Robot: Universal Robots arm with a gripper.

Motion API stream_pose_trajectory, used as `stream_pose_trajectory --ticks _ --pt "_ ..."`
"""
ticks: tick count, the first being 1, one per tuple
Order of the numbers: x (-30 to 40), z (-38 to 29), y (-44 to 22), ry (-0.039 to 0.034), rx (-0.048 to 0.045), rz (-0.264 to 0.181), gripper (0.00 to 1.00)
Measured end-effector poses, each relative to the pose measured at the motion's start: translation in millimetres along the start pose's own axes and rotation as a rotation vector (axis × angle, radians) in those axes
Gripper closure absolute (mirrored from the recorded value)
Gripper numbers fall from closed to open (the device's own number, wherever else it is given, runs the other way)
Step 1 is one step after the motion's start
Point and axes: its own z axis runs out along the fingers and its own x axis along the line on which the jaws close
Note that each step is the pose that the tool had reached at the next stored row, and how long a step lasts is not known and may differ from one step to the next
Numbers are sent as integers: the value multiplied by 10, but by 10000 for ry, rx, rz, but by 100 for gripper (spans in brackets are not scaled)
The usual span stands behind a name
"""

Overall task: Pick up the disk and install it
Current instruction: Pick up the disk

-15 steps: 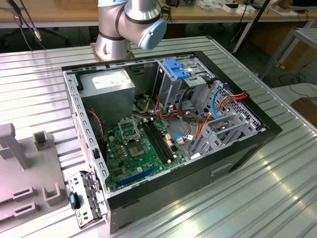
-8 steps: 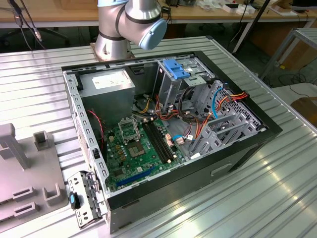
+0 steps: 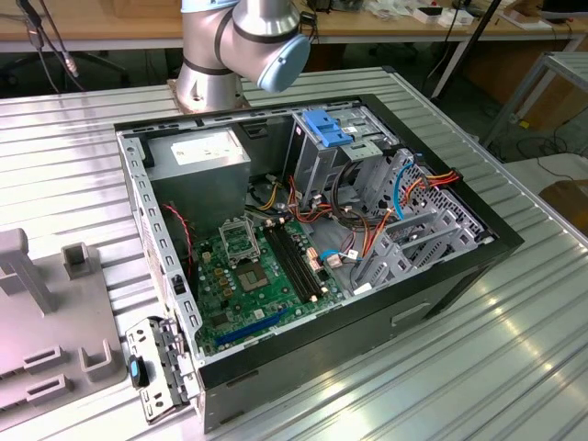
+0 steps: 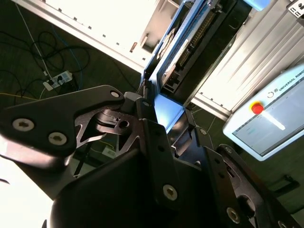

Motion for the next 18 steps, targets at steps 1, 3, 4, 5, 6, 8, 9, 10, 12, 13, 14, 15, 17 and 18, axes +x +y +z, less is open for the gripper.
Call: stream_pose_trajectory --ticks 1,3,4,5,6,8,9,10,12,13,14,15,17,18 --pt "0 0 -12 0 0 0 63" --pt "0 0 -43 0 0 0 63" --pt "0 0 -57 0 0 1 63" --pt "0 0 -65 0 0 1 63" --pt "0 0 -76 0 -1 0 63" --pt "1 0 -95 0 0 0 63" --pt "1 0 -111 1 -1 0 63" --pt "1 0 -119 1 0 0 63" --pt "1 0 -144 0 0 0 63" --pt "1 0 -157 0 0 1 63" --pt "1 0 -166 1 0 0 63" --pt "1 1 -180 0 0 1 63" --pt "1 0 -202 0 0 0 63" --pt "1 0 -215 0 -1 0 63"
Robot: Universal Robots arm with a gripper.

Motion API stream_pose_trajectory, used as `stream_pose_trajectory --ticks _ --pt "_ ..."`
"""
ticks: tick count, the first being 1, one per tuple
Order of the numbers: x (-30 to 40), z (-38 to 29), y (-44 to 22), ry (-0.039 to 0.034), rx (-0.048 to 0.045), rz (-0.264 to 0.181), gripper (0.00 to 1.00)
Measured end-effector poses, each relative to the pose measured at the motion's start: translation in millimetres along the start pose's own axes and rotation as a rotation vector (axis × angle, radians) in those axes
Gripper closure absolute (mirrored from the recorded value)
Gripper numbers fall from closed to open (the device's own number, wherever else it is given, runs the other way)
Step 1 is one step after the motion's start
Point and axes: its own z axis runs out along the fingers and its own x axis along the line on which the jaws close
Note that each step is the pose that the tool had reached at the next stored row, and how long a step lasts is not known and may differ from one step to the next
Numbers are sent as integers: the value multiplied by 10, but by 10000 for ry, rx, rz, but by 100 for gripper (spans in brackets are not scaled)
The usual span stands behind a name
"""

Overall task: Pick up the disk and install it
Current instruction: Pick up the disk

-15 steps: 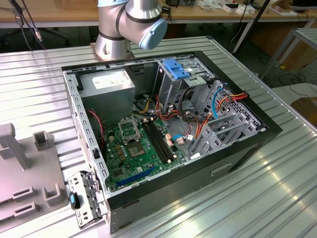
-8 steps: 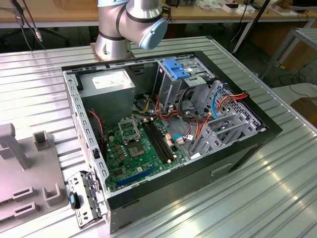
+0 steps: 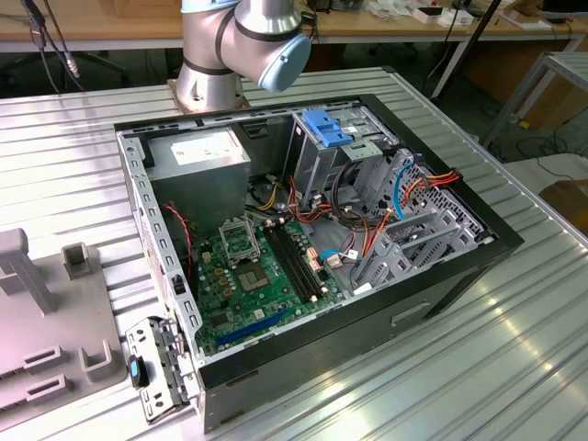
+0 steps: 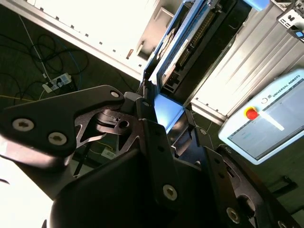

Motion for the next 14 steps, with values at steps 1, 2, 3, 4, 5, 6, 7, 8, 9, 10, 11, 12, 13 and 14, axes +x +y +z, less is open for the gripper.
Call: stream_pose_trajectory --ticks 1,2,3,4,5,6,7,8,9,10,11,12,13,14 --pt "0 0 -12 0 1 0 63" --pt "0 0 -22 0 0 0 63" --pt "0 0 -34 -1 1 0 63" --pt "0 0 -52 0 0 0 63" --pt "0 1 -75 -1 1 0 63" --pt "0 0 -85 0 1 0 63" --pt "1 0 -95 0 0 0 63" --pt "1 0 -108 0 1 0 63" --pt "0 0 -118 -1 1 1 63" --pt "1 0 -140 0 1 0 63" --pt "1 0 -158 0 0 0 63" --pt "1 0 -176 0 1 0 63" --pt "1 0 -191 0 0 0 63" --pt "1 1 -202 0 1 0 63"
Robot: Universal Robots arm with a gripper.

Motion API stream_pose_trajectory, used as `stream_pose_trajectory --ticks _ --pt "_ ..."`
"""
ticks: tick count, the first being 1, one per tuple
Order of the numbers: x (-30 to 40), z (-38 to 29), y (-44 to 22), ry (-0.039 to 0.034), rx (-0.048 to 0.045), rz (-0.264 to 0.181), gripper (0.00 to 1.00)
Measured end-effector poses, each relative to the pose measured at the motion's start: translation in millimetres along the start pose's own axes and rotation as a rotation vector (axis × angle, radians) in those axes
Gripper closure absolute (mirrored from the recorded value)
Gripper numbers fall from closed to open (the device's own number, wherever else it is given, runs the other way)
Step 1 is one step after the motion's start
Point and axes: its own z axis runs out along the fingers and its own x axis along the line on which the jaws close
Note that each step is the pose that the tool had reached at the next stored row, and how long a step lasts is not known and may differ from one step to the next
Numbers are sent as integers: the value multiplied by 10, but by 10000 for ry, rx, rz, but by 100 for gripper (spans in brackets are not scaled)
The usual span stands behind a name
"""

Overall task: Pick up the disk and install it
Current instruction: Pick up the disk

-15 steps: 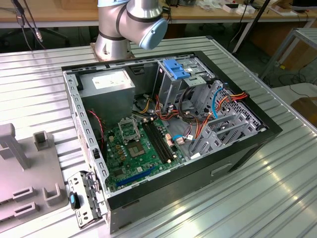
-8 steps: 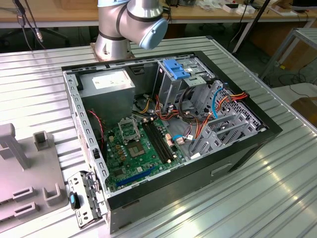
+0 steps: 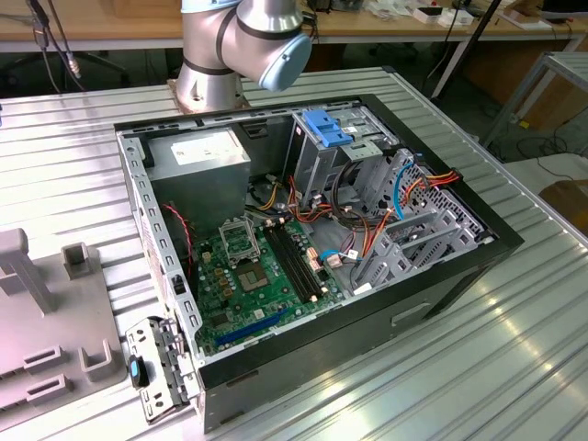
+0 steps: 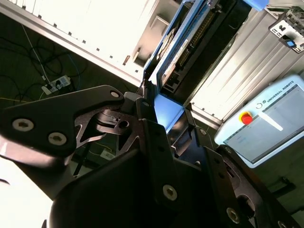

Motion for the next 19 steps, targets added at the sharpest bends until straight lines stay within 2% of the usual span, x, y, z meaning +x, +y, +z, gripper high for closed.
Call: stream_pose_trajectory --ticks 3,13,19 --pt "0 0 -45 0 0 0 63" --pt "1 0 -136 0 -1 0 63" --pt "1 0 -229 0 0 0 63"
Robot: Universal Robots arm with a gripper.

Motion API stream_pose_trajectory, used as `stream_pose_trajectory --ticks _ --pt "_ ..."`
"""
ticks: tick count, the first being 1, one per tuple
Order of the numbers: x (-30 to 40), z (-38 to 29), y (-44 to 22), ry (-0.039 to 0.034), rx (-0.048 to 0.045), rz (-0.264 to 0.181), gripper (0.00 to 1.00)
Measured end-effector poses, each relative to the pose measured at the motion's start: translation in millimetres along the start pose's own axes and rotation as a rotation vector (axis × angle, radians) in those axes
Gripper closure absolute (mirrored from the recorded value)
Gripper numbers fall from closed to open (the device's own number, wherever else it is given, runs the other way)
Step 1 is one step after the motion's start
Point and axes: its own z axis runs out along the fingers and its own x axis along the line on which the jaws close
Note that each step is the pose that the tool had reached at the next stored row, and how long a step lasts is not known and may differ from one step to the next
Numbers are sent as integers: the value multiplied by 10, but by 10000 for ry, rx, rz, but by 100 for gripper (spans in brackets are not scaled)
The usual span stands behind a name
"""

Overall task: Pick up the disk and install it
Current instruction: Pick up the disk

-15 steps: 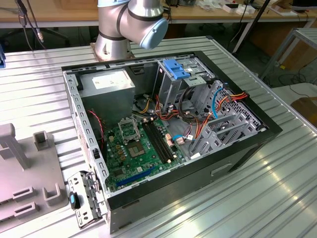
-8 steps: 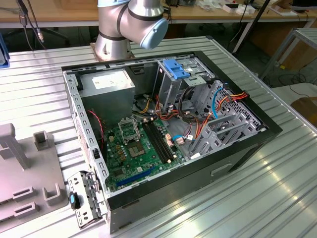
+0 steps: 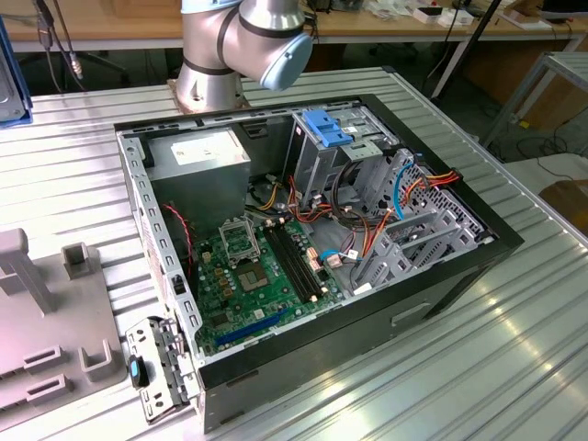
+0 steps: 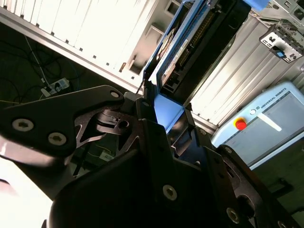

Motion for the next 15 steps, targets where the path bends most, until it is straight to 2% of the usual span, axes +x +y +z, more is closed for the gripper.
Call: stream_pose_trajectory --ticks 2,3,13,15 --pt "0 0 -29 0 0 1 63" --pt "0 0 -68 0 0 0 63" --pt "1 0 -192 0 -1 0 63" --pt "2 1 -236 0 0 0 63"
